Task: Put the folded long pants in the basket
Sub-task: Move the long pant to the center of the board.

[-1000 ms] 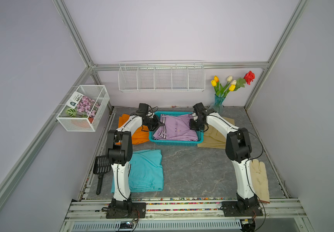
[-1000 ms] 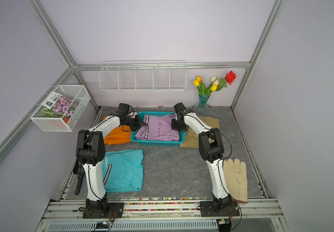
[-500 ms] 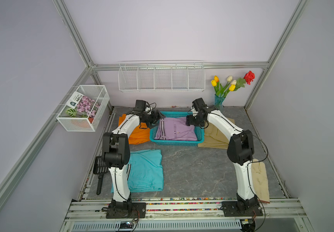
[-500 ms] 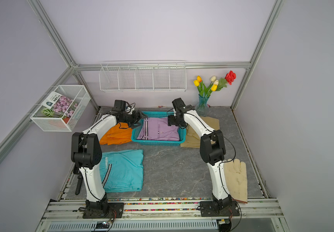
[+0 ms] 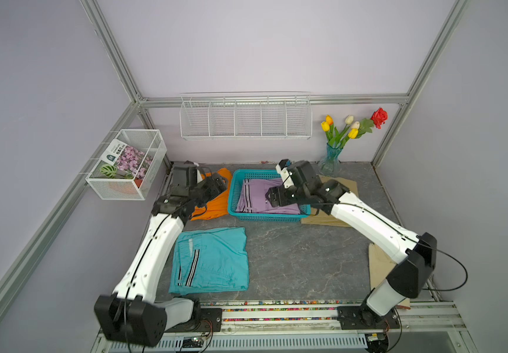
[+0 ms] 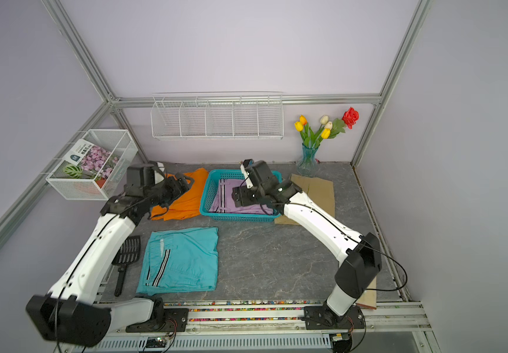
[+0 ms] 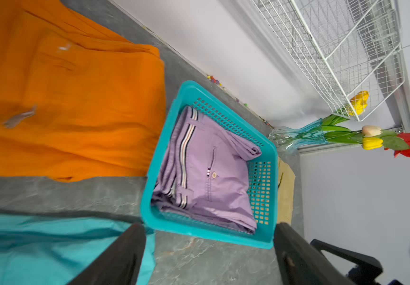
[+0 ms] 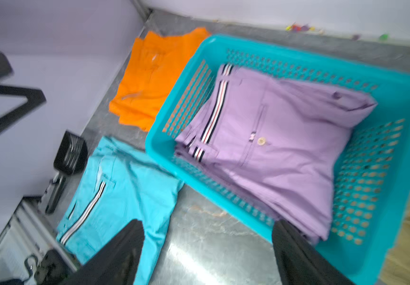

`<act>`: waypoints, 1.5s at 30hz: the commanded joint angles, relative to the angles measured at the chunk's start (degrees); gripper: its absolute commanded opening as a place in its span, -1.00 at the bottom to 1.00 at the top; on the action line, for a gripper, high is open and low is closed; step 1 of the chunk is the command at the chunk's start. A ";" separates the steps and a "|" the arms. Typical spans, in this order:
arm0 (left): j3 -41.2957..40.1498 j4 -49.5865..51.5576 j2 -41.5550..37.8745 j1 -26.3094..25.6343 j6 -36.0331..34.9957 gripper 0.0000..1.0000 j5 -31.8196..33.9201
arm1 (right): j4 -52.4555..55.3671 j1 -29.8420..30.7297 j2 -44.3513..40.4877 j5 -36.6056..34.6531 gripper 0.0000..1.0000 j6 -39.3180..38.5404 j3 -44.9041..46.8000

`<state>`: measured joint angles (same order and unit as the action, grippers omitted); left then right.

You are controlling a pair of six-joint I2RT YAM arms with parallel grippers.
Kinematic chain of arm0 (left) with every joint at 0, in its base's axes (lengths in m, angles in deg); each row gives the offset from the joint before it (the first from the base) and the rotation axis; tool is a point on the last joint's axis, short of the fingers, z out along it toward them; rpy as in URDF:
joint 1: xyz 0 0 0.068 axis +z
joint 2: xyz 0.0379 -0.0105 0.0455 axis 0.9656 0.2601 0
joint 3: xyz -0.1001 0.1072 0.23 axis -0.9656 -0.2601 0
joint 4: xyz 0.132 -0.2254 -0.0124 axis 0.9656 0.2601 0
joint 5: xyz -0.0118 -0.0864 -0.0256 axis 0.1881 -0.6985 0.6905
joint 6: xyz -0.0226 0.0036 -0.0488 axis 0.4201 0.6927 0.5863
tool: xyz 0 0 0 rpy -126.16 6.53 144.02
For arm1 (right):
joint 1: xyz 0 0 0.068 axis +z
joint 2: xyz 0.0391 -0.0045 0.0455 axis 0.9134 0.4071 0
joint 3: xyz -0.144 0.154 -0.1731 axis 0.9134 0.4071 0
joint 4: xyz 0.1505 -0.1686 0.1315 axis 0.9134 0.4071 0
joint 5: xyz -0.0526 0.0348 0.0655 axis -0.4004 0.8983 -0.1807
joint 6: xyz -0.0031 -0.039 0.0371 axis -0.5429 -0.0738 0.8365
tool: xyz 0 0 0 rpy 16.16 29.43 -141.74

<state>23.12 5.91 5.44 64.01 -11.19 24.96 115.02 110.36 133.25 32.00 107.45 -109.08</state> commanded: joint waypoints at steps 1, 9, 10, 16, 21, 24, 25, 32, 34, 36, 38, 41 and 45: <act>-10.41 3.51 -8.46 0.63 1.11 0.72 9.99 | -14.47 5.63 -3.58 -3.24 0.80 4.99 12.39; -25.17 8.00 -28.67 0.72 6.21 0.70 13.65 | -36.99 13.94 2.97 1.57 0.82 17.89 28.83; -26.48 6.49 -30.63 0.72 6.00 0.71 11.70 | -38.59 14.13 5.18 2.50 0.82 18.75 28.94; -26.44 7.68 -30.66 0.72 6.47 0.71 13.68 | -38.78 16.82 13.78 0.95 0.84 19.32 24.77; -25.75 7.74 -28.77 0.72 6.27 0.71 13.84 | -38.20 17.41 20.17 2.47 0.84 20.30 20.60; -26.08 7.46 -29.27 0.72 6.20 0.71 14.00 | -39.61 17.54 22.53 3.75 0.82 21.26 19.41; -26.24 7.30 -29.63 0.72 6.22 0.71 14.22 | -40.10 17.66 23.10 3.94 0.77 21.62 19.28; -26.57 6.89 -30.36 0.72 5.81 0.71 13.48 | -41.85 18.02 23.95 3.28 -0.69 22.09 20.52; -26.94 6.07 -30.29 0.72 5.45 0.71 12.77 | -41.77 18.01 23.30 1.82 -1.00 22.39 22.11; -27.52 4.98 -30.29 0.72 5.03 0.71 11.72 | -41.85 17.79 21.46 -0.18 -1.00 22.44 25.03; -27.80 4.52 -30.03 0.72 4.88 0.71 11.20 | -41.84 17.10 18.40 -2.11 -1.00 22.49 29.51; -27.85 4.37 -29.60 0.72 4.44 0.71 10.27 | -42.38 15.46 12.47 -3.07 -1.00 22.01 37.13; -29.17 2.07 -29.26 0.64 3.86 0.71 6.95 | -40.36 13.61 3.49 -5.02 -1.00 20.76 46.37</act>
<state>-4.51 10.30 -24.02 64.49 -6.08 34.80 69.30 125.35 140.86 30.91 129.20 -67.75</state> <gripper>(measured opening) 0.854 0.093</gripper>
